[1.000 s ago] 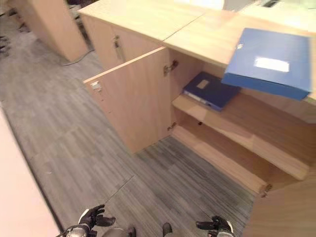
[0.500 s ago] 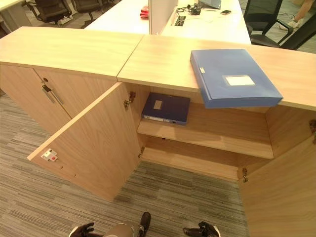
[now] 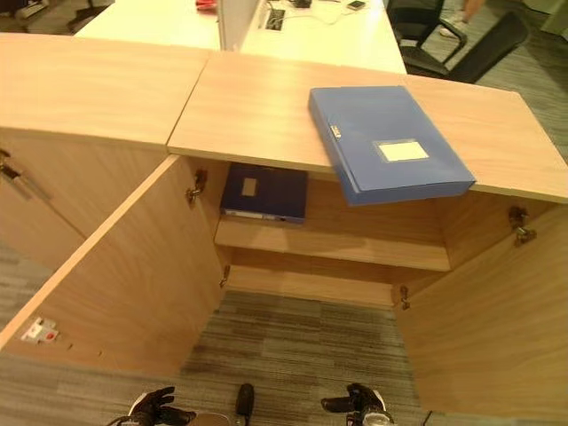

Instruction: Put the empty folder in the office cabinet

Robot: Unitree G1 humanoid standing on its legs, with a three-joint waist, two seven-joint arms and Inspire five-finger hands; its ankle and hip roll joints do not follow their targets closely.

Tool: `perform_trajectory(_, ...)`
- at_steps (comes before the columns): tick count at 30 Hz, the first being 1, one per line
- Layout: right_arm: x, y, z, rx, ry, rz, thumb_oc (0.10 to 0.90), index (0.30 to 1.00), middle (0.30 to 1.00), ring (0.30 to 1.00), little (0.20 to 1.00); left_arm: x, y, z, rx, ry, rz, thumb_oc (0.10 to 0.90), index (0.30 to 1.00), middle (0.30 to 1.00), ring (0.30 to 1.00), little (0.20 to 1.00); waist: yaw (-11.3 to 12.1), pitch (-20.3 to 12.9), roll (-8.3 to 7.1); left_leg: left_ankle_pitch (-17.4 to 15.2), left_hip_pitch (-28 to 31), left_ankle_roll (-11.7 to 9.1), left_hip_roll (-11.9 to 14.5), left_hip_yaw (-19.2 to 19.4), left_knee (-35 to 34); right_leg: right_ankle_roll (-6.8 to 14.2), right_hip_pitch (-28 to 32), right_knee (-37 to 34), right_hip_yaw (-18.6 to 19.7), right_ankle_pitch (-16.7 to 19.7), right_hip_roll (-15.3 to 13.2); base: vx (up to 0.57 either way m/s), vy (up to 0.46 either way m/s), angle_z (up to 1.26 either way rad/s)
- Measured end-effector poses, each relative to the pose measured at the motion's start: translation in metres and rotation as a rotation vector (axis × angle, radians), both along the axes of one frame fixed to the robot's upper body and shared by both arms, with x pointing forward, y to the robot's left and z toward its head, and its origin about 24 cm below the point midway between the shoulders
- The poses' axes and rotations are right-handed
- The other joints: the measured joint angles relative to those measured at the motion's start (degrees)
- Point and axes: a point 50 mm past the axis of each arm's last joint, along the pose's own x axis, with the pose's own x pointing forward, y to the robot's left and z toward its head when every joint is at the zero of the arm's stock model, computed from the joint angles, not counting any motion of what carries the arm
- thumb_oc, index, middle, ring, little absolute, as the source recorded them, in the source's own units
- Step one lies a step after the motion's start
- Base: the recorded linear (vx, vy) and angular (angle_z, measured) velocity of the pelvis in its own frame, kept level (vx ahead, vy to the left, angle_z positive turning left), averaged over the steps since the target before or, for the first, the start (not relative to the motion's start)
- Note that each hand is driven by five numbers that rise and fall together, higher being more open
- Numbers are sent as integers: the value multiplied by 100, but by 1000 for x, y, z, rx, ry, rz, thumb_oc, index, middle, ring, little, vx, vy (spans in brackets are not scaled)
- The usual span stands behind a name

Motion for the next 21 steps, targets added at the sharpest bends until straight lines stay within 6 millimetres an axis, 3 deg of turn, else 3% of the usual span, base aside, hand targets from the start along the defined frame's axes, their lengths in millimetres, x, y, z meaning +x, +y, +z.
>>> perform_trajectory(1, 1, 0, 0, -8, -2, 18, 800, 900, 900, 900, 900, -1, -1, -1, -4, 2, 0, 800, 900, 900, 900, 900, 22, -20, 75, -29, 15, 4, -3, 30, -23, 7, 15, -190, -230, 4, -135, 195, -125, -87)
perform_trajectory(2, 3, -2, 2, -23, -7, 38, 800, 900, 900, 900, 900, 3, -2, 0, -4, -8, -4, 800, 900, 900, 900, 900, 60, 4, 243, -136, 101, -107, 58, 216, -171, -190, 72, -1034, -859, -12, -523, 255, -208, -90)
perform_trajectory(3, 3, -1, 1, -26, 1, 51, 800, 900, 900, 900, 900, 2, 0, 0, -1, -7, 8, 800, 900, 900, 900, 900, 96, -6, 308, -78, 109, -198, 92, 350, -215, -253, 136, -1751, -1162, 128, -660, 198, -172, -73)
perform_trajectory(4, 2, 1, 1, -21, 0, 61, 800, 900, 900, 900, 900, 1, 4, 1, 7, -7, 24, 800, 900, 900, 900, 900, 15, -5, 342, -63, 137, -218, 112, 336, -241, -161, 199, -2324, -1141, 342, -724, 204, -173, -34)
perform_trajectory(5, 0, 2, 0, -18, 4, 66, 800, 900, 900, 900, 900, 2, 7, 2, 14, -14, 38, 800, 900, 900, 900, 900, -41, -2, 326, -66, 165, -310, 108, 341, -281, -90, 198, -2620, -1106, 513, -804, 255, -166, 2)
perform_trajectory(6, -8, 2, -2, -17, 26, 65, 800, 900, 900, 900, 900, 4, 12, 4, 28, -21, 45, 800, 900, 900, 900, 900, -142, 31, 272, -54, 225, -356, 106, 295, -296, -95, 170, -3217, -917, 913, -822, 327, -240, 21)
perform_trajectory(7, -12, 2, -3, -18, 36, 62, 800, 900, 900, 900, 900, 5, 15, 5, 35, -23, 46, 800, 900, 900, 900, 900, -273, 58, 242, -79, 248, -368, 111, 205, -300, -89, 97, -3371, -588, 1100, -790, 255, -175, 37)
perform_trajectory(9, -15, 1, -4, -15, 49, 52, 800, 900, 900, 900, 900, 3, 17, 5, 39, -15, 48, 800, 900, 900, 900, 900, -486, 104, 177, -81, 341, -434, 118, 59, -320, -19, -120, -3371, -14, 1458, -796, 148, -181, 42)
perform_trajectory(12, -13, 2, -4, -14, 38, 53, 800, 900, 900, 900, 900, -3, 18, 4, 41, -3, 52, 800, 900, 900, 900, 900, -558, 141, 56, -131, 532, -647, 215, 3, -327, -96, -382, -3360, 330, 1588, -837, 192, -349, 25)
perform_trajectory(14, -17, 3, -5, -7, 44, 45, 800, 900, 900, 900, 900, -4, 18, 4, 41, -5, 49, 800, 900, 900, 900, 900, -572, 102, -63, -148, 629, -987, 423, -279, -329, -177, -302, -3259, 390, 1474, -722, 165, -383, 58)
perform_trajectory(15, -22, 3, -7, -5, 59, 42, 800, 900, 900, 900, 900, -8, 19, 3, 44, -1, 50, 800, 900, 900, 900, 900, -552, 82, -86, -129, 675, -1219, 529, -358, -329, -237, -254, -3258, 373, 1607, -670, 43, -248, 46)
perform_trajectory(16, -23, -6, -5, -26, 63, 34, 800, 900, 900, 900, 900, -16, 10, -1, 21, 18, 56, 800, 900, 900, 900, 900, -575, 65, 163, -133, 710, -1206, 853, -427, -303, -324, -161, -3227, 217, 1772, -358, 55, -495, 32)
perform_trajectory(17, -27, -19, -3, -53, 65, 14, 800, 900, 900, 900, 900, -26, -4, -7, -16, 46, 51, 800, 900, 900, 900, 900, -569, -11, 384, -112, 708, -1325, 1201, -470, -300, -519, -73, -3314, 69, 1720, -44, 15, -253, 18)
perform_trajectory(18, -29, -29, -1, -78, 66, 6, 800, 900, 900, 900, 900, -33, -14, -10, -41, 61, 59, 800, 900, 900, 900, 900, -563, -61, 524, -5, 727, -1343, 1304, -499, -299, -612, -28, -3347, -6, 1688, 127, 27, -372, 10)
perform_trajectory(20, -31, -44, 3, -117, 75, 2, 800, 900, 900, 900, 900, -40, -18, -12, -55, 74, 71, 800, 900, 900, 900, 900, -554, -61, 571, 259, 737, -1470, 1483, -554, -293, -778, 14, -3352, -32, 1646, 317, 39, -306, 0)
perform_trajectory(21, -32, -58, 8, -152, 78, -6, 800, 900, 900, 900, 900, -42, -13, -12, -42, 77, 73, 800, 900, 900, 900, 900, -557, -50, 555, 576, 694, -1805, 1585, -575, -190, -896, 26, -3355, -55, 1598, 419, 86, -433, -8)
